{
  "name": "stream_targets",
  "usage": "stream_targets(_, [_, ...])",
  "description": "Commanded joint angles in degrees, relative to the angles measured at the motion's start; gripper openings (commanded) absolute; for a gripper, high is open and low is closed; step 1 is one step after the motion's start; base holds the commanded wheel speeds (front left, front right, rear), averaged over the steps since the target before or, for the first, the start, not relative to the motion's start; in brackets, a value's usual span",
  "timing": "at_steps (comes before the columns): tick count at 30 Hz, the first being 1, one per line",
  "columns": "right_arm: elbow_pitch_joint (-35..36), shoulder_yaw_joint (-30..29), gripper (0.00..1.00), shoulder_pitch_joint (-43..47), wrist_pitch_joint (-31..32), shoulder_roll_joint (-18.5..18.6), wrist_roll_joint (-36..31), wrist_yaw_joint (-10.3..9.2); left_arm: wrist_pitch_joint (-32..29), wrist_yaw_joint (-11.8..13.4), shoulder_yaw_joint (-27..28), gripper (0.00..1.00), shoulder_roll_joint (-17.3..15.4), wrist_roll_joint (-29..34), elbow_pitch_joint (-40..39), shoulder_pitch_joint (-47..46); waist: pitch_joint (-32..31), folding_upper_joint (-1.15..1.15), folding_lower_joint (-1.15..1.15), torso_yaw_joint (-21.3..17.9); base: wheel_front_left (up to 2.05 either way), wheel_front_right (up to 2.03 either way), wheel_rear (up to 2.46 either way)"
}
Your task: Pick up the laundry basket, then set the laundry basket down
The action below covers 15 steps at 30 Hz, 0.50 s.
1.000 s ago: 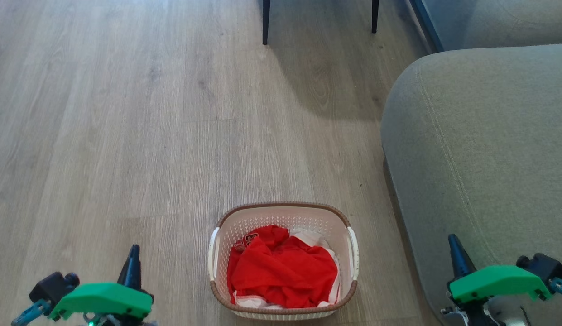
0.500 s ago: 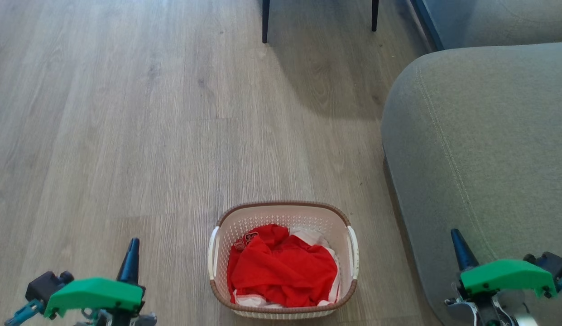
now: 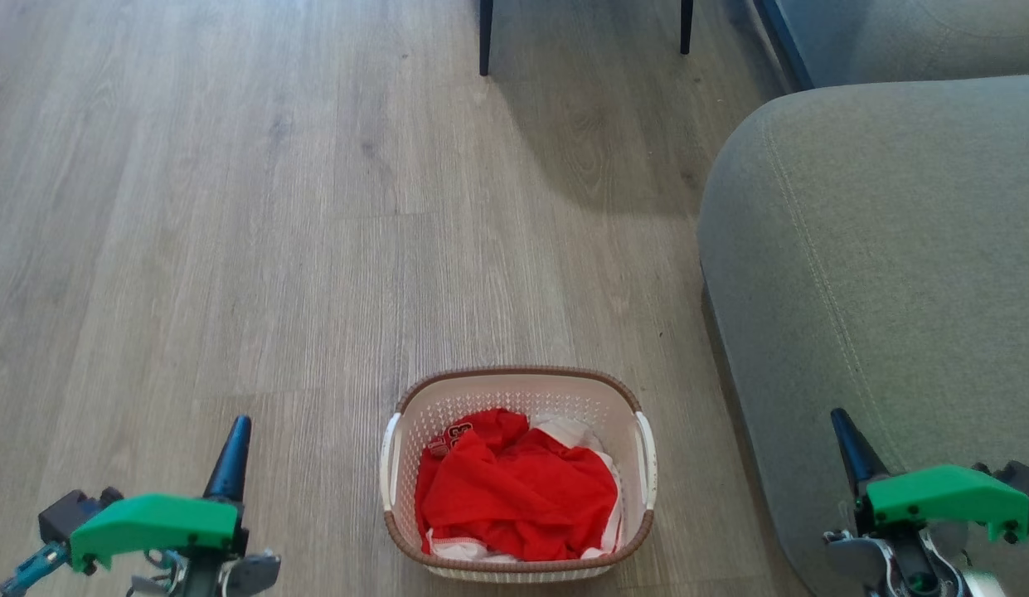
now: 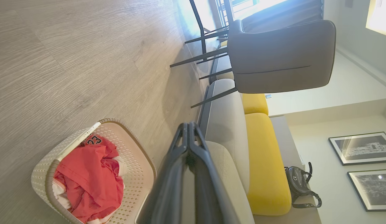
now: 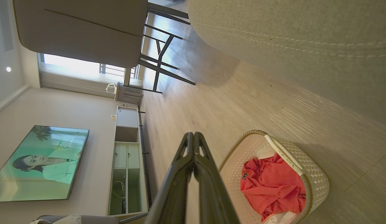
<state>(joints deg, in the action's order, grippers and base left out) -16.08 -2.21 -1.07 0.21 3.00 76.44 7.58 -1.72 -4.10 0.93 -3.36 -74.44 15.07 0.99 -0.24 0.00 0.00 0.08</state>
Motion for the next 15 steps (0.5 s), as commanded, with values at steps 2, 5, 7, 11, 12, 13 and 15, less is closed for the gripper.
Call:
stream_targets(2, [1.98, 0.24, 0.00, -3.17, 0.61, 1.18, 2.15, -0.07, -0.55, -0.70, 2.41, 0.00, -0.13, -2.07, -1.63, -3.87, 0.03, 0.00, 0.00, -0.01, 0.00, 0.00, 0.00])
stream_targets(5, [2.00, -0.08, 0.00, -3.38, 1.11, 1.18, 3.98, -0.07, -1.05, -1.02, 2.78, 0.00, -0.07, -3.98, -1.56, -4.27, 0.08, 0.00, 0.00, -0.01, 0.00, 0.00, 0.00])
stream_targets(7, [2.02, -0.30, 0.00, -3.53, 1.45, 1.18, 5.20, -0.07, -1.38, -1.24, 3.03, 0.00, -0.03, -5.25, -1.50, -4.54, 0.11, 0.00, 0.00, -0.02, 0.00, 0.00, 0.00])
stream_targets(11, [2.04, -0.74, 0.00, -3.81, 2.12, 1.19, 7.61, -0.08, -2.04, -1.67, 3.52, 0.00, 0.05, -7.76, -1.41, -5.07, 0.17, 0.00, 0.00, -0.03, 0.00, 0.00, 0.00])
stream_targets(12, [2.05, -0.85, 0.00, -3.88, 2.29, 1.19, 8.22, -0.08, -2.21, -1.78, 3.64, 0.00, 0.07, -8.40, -1.38, -5.20, 0.19, 0.00, 0.00, -0.03, 0.00, 0.00, 0.00])
stream_targets(13, [2.06, -0.96, 0.00, -3.95, 2.46, 1.19, 8.83, -0.08, -2.37, -1.88, 3.77, 0.00, 0.09, -9.03, -1.36, -5.33, 0.21, 0.00, 0.00, -0.04, 0.00, 0.00, 0.00])
stream_targets(15, [2.07, -1.18, 0.00, -4.10, 2.80, 1.19, 10.04, -0.08, -2.71, -2.10, 4.02, 0.00, 0.13, -10.30, -1.31, -5.60, 0.24, 0.00, 0.00, -0.04, 0.00, 0.00, 0.00])
